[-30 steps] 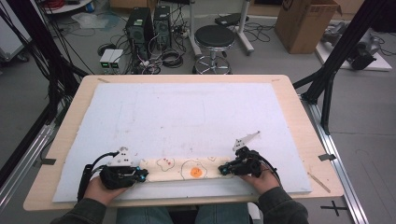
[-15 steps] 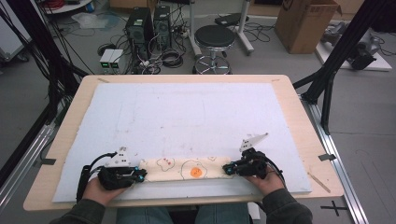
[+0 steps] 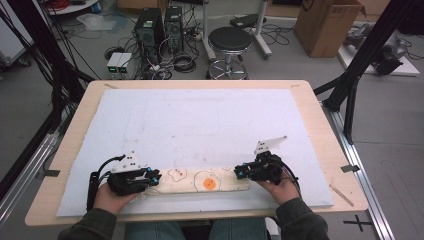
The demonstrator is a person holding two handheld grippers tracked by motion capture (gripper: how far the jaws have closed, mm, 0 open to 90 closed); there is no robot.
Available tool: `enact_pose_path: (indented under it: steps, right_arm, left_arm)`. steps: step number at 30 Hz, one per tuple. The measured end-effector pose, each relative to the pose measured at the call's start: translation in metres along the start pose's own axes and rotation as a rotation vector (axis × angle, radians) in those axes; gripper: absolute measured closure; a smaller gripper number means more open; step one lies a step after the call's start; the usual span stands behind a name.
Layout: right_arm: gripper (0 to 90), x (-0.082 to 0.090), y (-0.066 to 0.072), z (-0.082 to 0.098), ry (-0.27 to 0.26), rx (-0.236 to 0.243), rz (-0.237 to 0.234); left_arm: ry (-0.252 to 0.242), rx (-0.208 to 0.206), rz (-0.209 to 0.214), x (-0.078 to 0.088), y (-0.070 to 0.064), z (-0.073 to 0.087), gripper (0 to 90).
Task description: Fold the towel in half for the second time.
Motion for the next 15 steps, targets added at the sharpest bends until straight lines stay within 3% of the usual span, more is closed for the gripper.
enact_pose_path:
  steps: [5, 8, 15]
  right_arm:
    - [78.4, -0.01, -0.01, 0.006, 0.059, -0.021, 0.03]
    - [78.2, -0.011, -0.012, 0.011, 0.07, -0.027, 0.036]
    - [77.7, -0.003, -0.013, 0.02, 0.044, -0.038, 0.042]
  left_arm:
    - [0.074, 0.024, -0.021, -0.006, 0.008, 0.014, 75.1]
    - [0.067, 0.036, -0.019, -0.005, 0.009, 0.017, 74.9]
    - [0.067, 0.019, -0.025, -0.004, 0.008, 0.02, 74.7]
Point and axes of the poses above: each handheld gripper's, and its own axes: x roughly backward along the jaws, z roughly out of its underside, y roughly to its left, the point moved 6 cm from there along -x, roughly forward along the jaws, and after that the axes turned 8 degrees about y, right-handed, at the moved point
